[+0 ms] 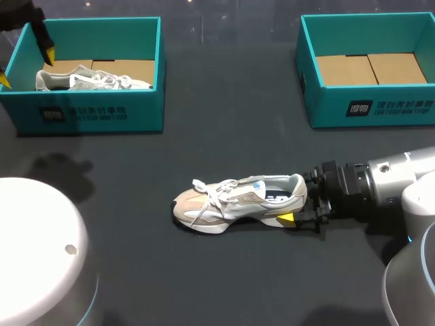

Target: Take the shoe out of the shoebox, open the shoe tongue, remove and reinsert the insole, then place the shoe into the shoebox

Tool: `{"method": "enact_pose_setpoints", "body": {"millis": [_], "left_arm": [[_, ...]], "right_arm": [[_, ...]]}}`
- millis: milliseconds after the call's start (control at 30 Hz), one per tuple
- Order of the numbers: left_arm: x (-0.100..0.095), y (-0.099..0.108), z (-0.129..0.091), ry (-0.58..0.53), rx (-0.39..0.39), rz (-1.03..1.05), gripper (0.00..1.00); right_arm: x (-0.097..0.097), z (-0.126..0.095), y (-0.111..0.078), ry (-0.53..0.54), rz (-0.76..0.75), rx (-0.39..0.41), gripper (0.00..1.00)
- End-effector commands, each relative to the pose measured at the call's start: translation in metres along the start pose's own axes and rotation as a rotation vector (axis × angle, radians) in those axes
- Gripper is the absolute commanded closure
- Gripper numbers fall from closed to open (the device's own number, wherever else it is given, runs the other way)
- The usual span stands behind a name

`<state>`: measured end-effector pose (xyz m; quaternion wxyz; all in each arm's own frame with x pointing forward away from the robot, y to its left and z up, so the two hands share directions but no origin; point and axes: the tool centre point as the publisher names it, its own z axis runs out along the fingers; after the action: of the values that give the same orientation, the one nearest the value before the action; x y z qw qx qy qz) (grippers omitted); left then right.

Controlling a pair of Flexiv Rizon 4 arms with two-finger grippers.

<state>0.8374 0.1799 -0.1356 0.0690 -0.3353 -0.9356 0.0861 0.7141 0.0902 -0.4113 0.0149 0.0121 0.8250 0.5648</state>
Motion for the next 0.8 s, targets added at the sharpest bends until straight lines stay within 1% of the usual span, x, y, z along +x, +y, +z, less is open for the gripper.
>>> {"method": "enact_pose_setpoints", "body": {"millis": [33,467,500,533,633,667,733,800], "left_arm": [[-0.002,0.003,-0.002,0.007,0.004,0.002,0.00],[-0.002,0.003,-0.002,0.007,0.004,0.002,0.00],[-0.001,0.001,0.002,-0.017,-0.039,-0.015,0.00],[0.003,-0.002,0.006,-0.046,-0.057,-0.013,0.00],[0.007,-0.012,0.011,-0.072,-0.012,-0.070,0.00],[0.011,-0.018,0.013,-0.082,-0.013,-0.096,0.00],[0.014,-0.024,0.018,-0.113,-0.056,-0.115,0.00],[0.014,-0.030,0.020,-0.130,-0.056,-0.152,0.00]], "right_arm": [[-0.002,0.000,-0.002,0.000,0.001,0.004,1.00],[-0.002,0.000,-0.002,0.000,0.001,0.004,1.00],[-0.002,0.000,-0.002,0.000,0.001,0.004,1.00],[-0.002,0.000,-0.002,0.000,0.001,0.004,1.00],[-0.002,0.000,-0.002,0.000,0.001,0.004,1.00],[-0.002,0.000,-0.002,0.000,0.001,0.004,1.00],[-0.002,0.000,-0.002,0.000,0.001,0.004,1.00],[-0.002,0.000,-0.002,0.000,0.001,0.004,1.00]]}}
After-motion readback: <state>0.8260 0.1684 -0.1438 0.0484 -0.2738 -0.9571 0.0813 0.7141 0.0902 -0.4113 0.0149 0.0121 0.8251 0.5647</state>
